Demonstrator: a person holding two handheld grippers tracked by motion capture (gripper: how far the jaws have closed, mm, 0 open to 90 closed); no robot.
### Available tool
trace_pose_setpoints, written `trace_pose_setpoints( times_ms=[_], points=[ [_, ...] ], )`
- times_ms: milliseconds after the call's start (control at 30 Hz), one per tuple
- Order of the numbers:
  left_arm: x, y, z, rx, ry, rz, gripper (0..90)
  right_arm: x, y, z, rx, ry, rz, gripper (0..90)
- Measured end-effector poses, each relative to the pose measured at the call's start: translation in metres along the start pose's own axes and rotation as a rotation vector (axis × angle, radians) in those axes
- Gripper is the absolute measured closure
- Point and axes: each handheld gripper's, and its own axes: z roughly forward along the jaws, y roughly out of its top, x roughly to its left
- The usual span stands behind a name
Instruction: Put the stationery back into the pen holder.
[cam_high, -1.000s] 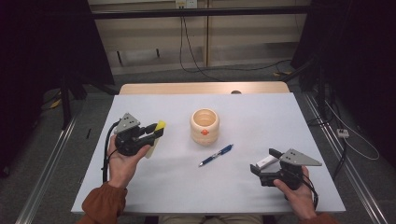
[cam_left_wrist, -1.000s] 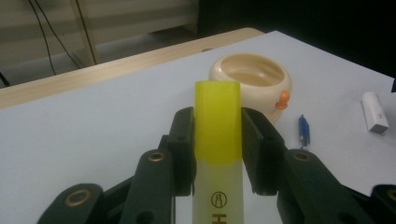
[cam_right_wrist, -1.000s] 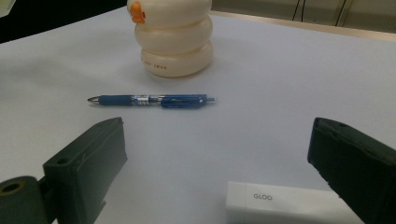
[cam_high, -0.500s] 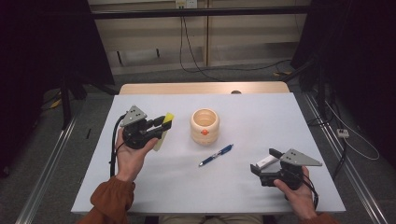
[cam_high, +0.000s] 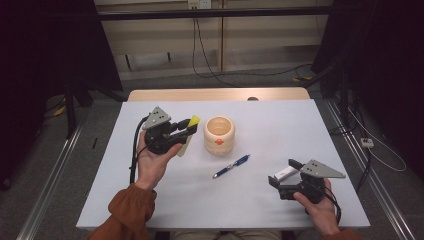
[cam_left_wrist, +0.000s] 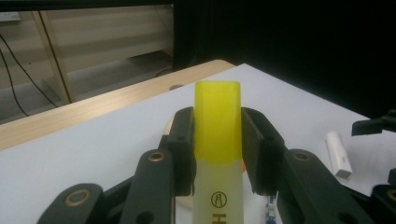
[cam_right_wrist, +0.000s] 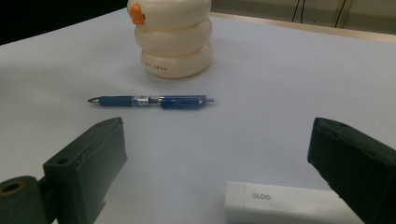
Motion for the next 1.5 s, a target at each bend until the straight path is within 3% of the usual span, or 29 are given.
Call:
trace_pose_setpoints(
  times_ms=[633, 833, 1000, 1200, 1500],
  points=[
    [0.003, 0.016, 0.035, -0.024, -0.023, -0.013, 67.2, 0.000, 0.000, 0.001, 0.002, 0.004, 0.005, 4.2],
    [0.001, 0.020, 0.049, -0.023, -0.028, 0.004, 67.3, 0.001, 0.000, 0.001, 0.002, 0.005, 0.004, 4.2],
    [0.003, 0.022, 0.059, -0.022, -0.033, -0.011, 67.2, 0.000, 0.000, 0.001, 0.004, 0.006, 0.005, 4.2],
    [0.003, 0.033, 0.066, -0.055, -0.040, -0.025, 67.2, 0.000, 0.000, 0.000, 0.002, 0.007, 0.003, 4.1],
    [-0.002, 0.043, 0.082, -0.084, -0.057, -0.010, 67.2, 0.000, -0.001, 0.000, 0.003, 0.006, 0.004, 4.1]
  ],
)
